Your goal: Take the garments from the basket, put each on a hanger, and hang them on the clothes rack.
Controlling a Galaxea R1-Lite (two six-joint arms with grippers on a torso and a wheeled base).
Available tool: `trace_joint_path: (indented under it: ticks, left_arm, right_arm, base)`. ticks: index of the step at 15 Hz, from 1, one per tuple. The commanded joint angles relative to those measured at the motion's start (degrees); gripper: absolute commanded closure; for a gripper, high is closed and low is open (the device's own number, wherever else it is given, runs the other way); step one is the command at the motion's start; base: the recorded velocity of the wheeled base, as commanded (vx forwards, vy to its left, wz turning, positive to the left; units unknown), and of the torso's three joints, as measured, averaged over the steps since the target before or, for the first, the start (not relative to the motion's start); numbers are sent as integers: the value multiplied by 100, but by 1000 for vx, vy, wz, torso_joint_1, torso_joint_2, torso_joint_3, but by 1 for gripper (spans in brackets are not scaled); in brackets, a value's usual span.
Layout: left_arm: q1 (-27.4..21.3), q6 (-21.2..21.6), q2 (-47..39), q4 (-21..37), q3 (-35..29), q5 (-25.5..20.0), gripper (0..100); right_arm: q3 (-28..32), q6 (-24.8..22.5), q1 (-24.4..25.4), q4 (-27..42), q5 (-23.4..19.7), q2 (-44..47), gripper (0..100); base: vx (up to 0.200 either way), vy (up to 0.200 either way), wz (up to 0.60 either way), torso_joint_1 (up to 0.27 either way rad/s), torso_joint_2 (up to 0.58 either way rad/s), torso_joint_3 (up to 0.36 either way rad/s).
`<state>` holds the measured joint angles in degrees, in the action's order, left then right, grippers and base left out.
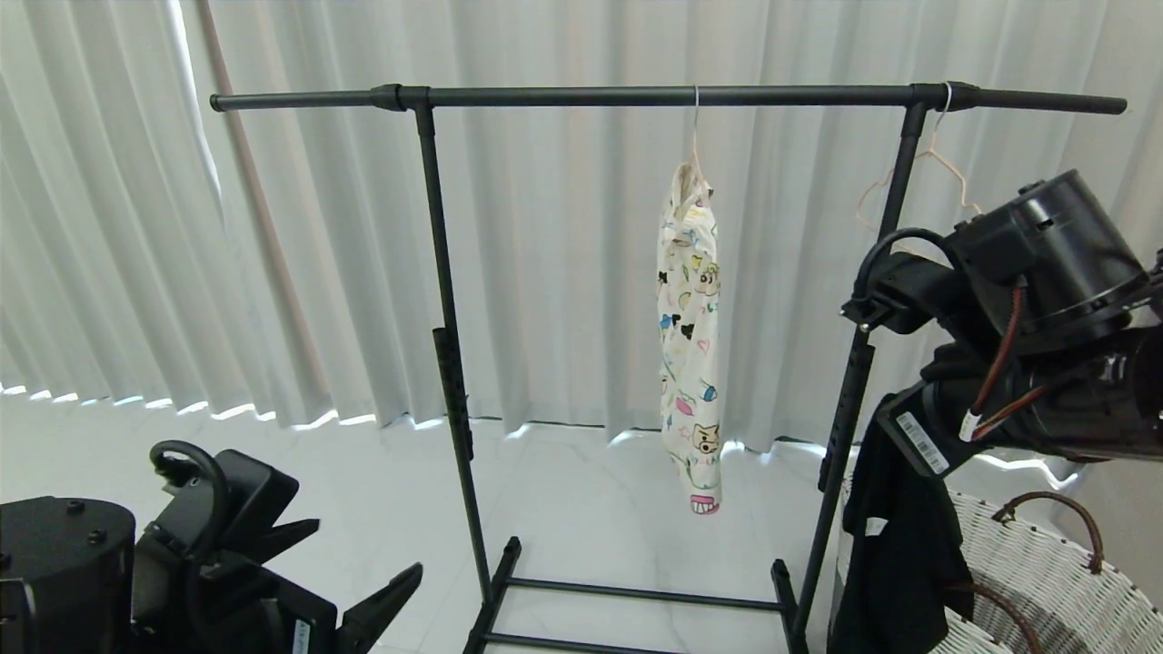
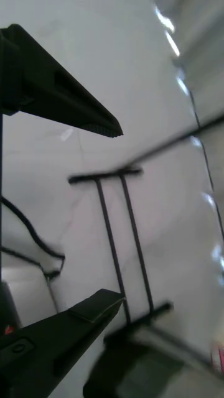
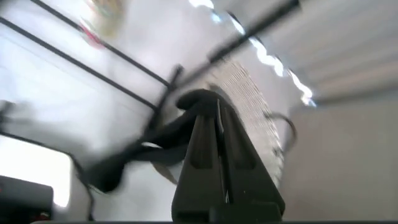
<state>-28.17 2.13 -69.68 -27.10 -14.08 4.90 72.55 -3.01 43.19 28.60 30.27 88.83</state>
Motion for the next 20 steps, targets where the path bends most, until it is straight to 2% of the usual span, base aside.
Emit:
trace_joint_path:
  ticks: [1, 4, 6, 7, 9, 10, 12, 15, 20]
  left_arm:
    - [-417, -11, -37, -6, -420, -420, 0]
    - [-892, -11, -485, -6, -1097, -965, 0]
    - [-1226, -90, -740, -6, -1361, -1000, 0]
    - [-1560, -222, -1039, -6, -1615, -1009, 0]
    - [-1692, -231, -1258, -6, -1800, -1009, 0]
    - [-1841, -240, -1636, -6, -2187, -1070, 0]
    - [-1859, -257, -1962, -6, -2512, -1202, 0]
    - [-1823, -451, -2427, -15, -2881, -1263, 0]
    - [-1815, -697, -2963, -23, -2925, -1263, 0]
  right_arm:
    - [427, 2, 198, -3, -188, 416, 100]
    - [1007, 2, 401, -3, -601, 714, 100]
    - [1218, 2, 497, -3, -759, 776, 100]
    - [1376, 2, 594, -3, -891, 793, 100]
    - [1438, 2, 655, -3, -953, 793, 100]
    - [1490, 11, 761, -12, -1076, 776, 100]
    - [1517, 37, 937, -12, -1102, 758, 100]
    - [1526, 398, 1297, -12, -1164, 750, 100]
    - [1596, 424, 1455, -30, -1181, 653, 100]
  base:
    - [0, 0, 0, 0, 0, 0]
    - [0, 0, 0, 0, 0, 0]
    - [0, 0, 0, 0, 0, 0]
    - [0, 0, 0, 0, 0, 0]
    - [0, 0, 0, 0, 0, 0]
    - [0, 0, 0, 0, 0, 0]
    - [0, 0, 0, 0, 0, 0]
    - [0, 0, 0, 0, 0, 0]
    - [0, 0, 0, 0, 0, 0]
